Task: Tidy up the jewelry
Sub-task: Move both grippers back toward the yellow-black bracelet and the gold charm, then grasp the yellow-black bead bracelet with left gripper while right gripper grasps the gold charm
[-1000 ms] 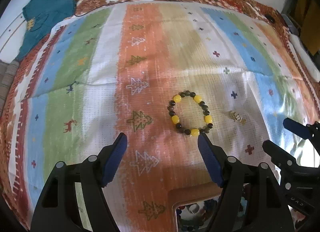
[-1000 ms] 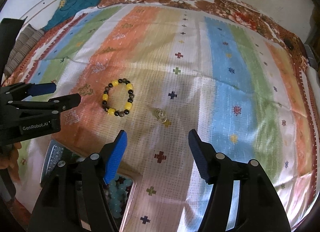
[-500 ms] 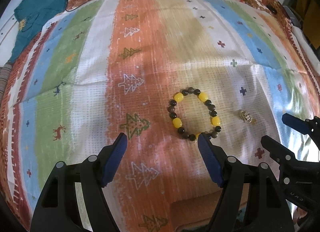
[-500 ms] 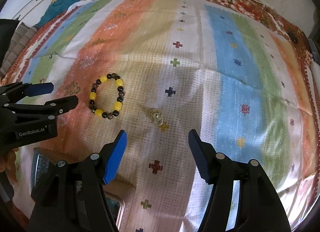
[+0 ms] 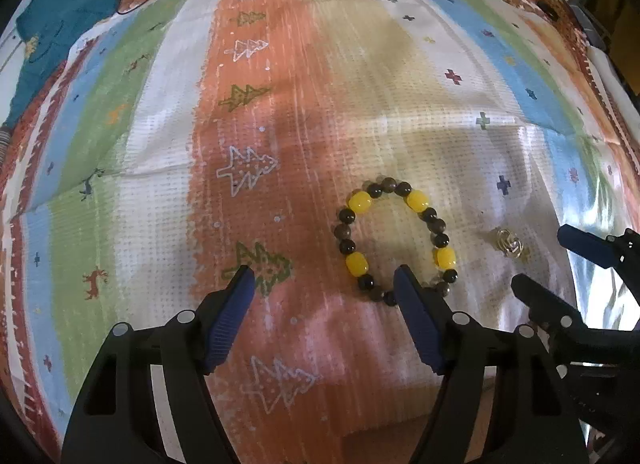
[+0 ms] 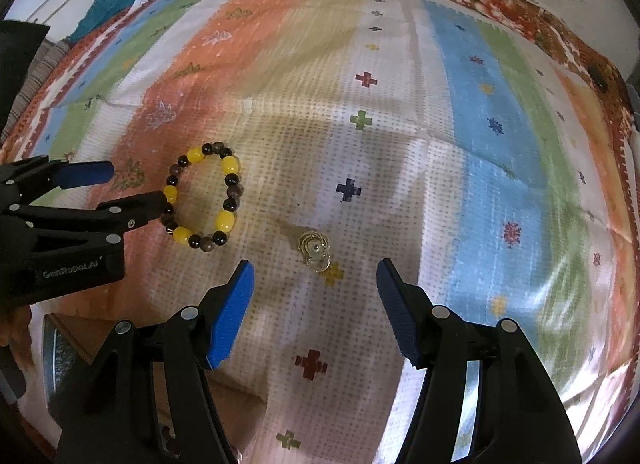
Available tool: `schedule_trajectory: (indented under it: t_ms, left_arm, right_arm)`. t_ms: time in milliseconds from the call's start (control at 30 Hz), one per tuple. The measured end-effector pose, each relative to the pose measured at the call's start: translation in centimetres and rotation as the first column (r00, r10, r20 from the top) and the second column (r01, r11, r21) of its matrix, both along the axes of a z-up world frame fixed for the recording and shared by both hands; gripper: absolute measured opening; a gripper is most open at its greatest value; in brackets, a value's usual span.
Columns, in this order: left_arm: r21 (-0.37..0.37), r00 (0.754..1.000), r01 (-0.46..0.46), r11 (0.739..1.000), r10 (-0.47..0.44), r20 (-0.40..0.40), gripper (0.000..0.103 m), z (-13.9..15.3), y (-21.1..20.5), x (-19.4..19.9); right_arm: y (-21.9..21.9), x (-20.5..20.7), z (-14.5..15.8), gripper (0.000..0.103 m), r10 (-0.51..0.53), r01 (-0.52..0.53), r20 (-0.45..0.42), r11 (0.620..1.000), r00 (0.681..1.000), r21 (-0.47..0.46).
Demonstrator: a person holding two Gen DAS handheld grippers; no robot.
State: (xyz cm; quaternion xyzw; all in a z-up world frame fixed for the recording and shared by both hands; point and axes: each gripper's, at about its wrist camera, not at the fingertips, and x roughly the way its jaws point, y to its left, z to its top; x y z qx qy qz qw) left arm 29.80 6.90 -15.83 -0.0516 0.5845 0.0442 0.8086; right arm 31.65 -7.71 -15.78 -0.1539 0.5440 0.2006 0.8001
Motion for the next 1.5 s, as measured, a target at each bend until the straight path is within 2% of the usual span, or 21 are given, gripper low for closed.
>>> schedule_trajectory:
  t_ms: [333, 433, 667, 700, 767, 833, 933, 1133, 1500]
  left_arm:
    - [-0.006, 0.999, 0.013, 1.0, -0.013, -0.03, 0.059, -1.2, 0.2, 1.0]
    - [0.005, 0.999, 0.021, 1.0, -0.021, -0.034, 0.059, -1.5, 0.2, 1.0]
    - [0.035, 0.999, 0.042, 0.999, -0.041, -0.032, 0.052, -2.2, -0.3, 1.3]
    - [0.04, 0.999, 0.046, 0.998, -0.045, -0.03, 0.049, -2.3, -0.4, 1.4]
    - [0.049, 0.998, 0.053, 0.997, -0.051, -0.028, 0.028, -2.3, -0.6, 1.5]
    - [0.051, 0.999, 0.048, 0.998, -0.047, -0.026, 0.015, -2.4, -0.6, 1.6]
    - [0.056, 0.998, 0.052, 0.997, -0.051, -0.022, 0.011, -2.5, -0.7, 1.3]
    - [0.09, 0.998, 0.062, 0.994, -0.06, -0.025, 0.011, -2.1, -1.3, 0.9]
    - [0.066, 0.998, 0.065, 0.996, -0.066, 0.014, 0.011, 1.5, -1.5, -0.7]
  right_arm:
    - [0.9, 0.7, -1.3, 0.063, 0.028, -0.028, -0.028, 0.999, 0.999, -0.014]
    - [0.8, 1.0, -2.0, 0.058, 0.013, -0.013, -0.058, 1.0, 0.998, -0.007]
    - [0.6, 1.5, -2.2, 0.047, -0.005, 0.005, -0.056, 1.0, 0.998, -0.003]
    - [0.6, 1.5, -2.2, 0.046, -0.007, 0.007, -0.056, 1.0, 0.998, -0.002]
    - [0.3, 1.5, -2.2, 0.039, -0.006, 0.006, -0.05, 1.0, 0.999, -0.007]
    - [0.3, 1.6, -2.2, 0.032, -0.004, 0.004, -0.047, 1.0, 0.999, -0.007]
    - [0.3, 1.6, -2.2, 0.017, 0.008, -0.008, -0.044, 1.0, 0.999, -0.004]
    - [0.2, 1.3, -2.0, 0.013, 0.014, -0.014, -0.034, 1.0, 0.999, 0.006]
    - [-0.1, 0.1, 0.5, 0.012, 0.013, -0.013, 0.015, 0.999, 1.0, 0.048]
